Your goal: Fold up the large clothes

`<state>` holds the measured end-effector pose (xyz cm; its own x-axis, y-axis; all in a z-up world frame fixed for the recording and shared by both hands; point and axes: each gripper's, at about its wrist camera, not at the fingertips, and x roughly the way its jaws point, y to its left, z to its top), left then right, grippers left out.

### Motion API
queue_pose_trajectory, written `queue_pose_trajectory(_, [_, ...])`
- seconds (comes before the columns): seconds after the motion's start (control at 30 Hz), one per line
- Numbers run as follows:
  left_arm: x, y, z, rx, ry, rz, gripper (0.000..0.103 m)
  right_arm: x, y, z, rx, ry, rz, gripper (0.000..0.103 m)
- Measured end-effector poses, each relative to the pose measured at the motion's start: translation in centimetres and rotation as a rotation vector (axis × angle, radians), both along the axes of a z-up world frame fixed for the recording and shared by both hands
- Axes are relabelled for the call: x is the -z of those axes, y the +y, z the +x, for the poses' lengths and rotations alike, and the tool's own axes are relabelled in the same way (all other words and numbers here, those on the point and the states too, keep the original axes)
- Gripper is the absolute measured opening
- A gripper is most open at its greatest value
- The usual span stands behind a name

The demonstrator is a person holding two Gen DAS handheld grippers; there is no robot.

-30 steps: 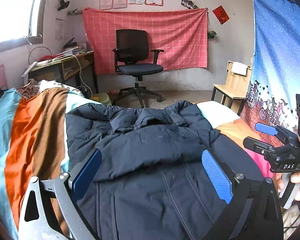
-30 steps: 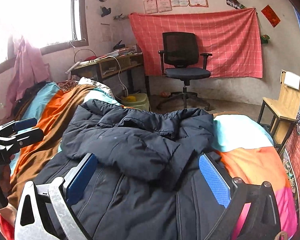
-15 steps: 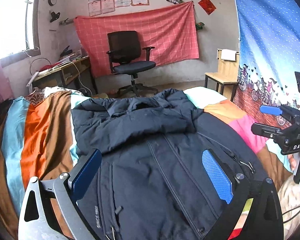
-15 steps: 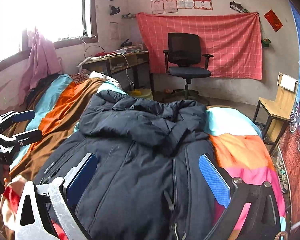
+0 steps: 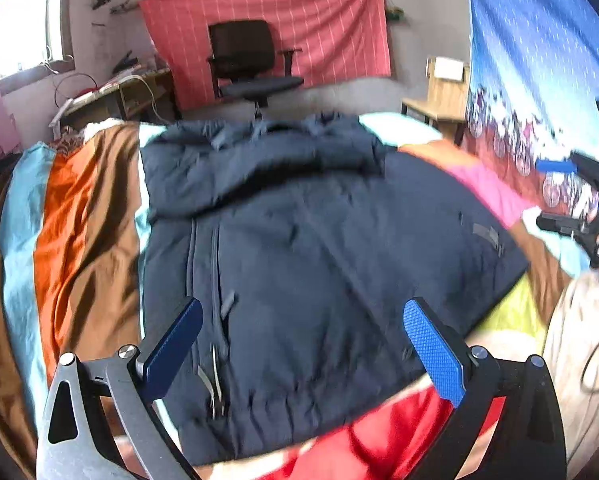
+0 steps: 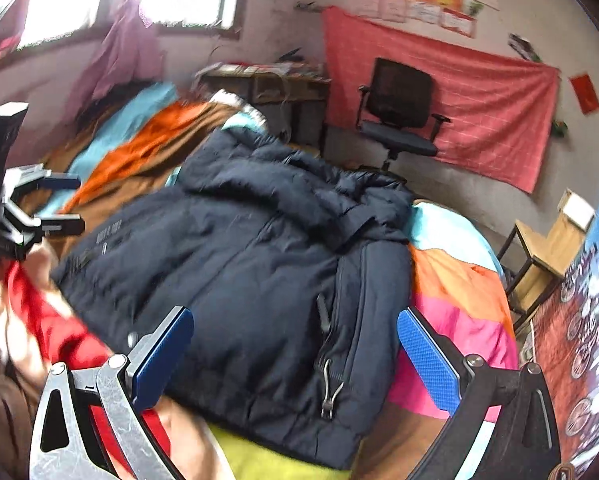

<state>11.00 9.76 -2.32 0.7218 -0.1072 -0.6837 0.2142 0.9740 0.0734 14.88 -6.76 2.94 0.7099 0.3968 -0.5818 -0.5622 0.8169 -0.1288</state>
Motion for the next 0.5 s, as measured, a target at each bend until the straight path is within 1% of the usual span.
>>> queue_pose_trajectory(0.07, [1.4, 0.1, -0.8, 0.001, 0.028, 0.016, 0.099, 1.2, 0.5, -0.5, -0.029, 0.014, -0.059, 0.103])
queue_pose_trajectory(0.17, [3.3, 0.3, -1.8, 0.000, 0.057, 0.050, 0.099, 2.7, 0.8, -0.9, -0.042, 0.048, -0.113, 0.103])
queue_pose_trajectory(0.3, [5.3, 0.2, -2.7, 0.014, 0.099, 0.088, 0.099, 4.9, 1.2, -0.7, -0.021, 0.140, -0.162, 0.103])
queue_pose_trajectory(0.4, [6.7, 0.0, -3.1, 0.026, 0.128, 0.149, 0.099, 6.9, 1.7, -0.5, -0.022, 0.202, -0.241, 0.103])
queue_pose_trajectory(0.43, [7.3, -0.1, -3.2, 0.024, 0.137, 0.186, 0.099, 7.6, 2.0, -0.4, -0.026, 0.230, -0.274, 0.103])
queue_pose_trajectory(0.5, [8.3, 0.0, -3.2, 0.026, 0.155, 0.218, 0.099, 8.5, 2.2, -0.3, -0.041, 0.272, -0.304, 0.103])
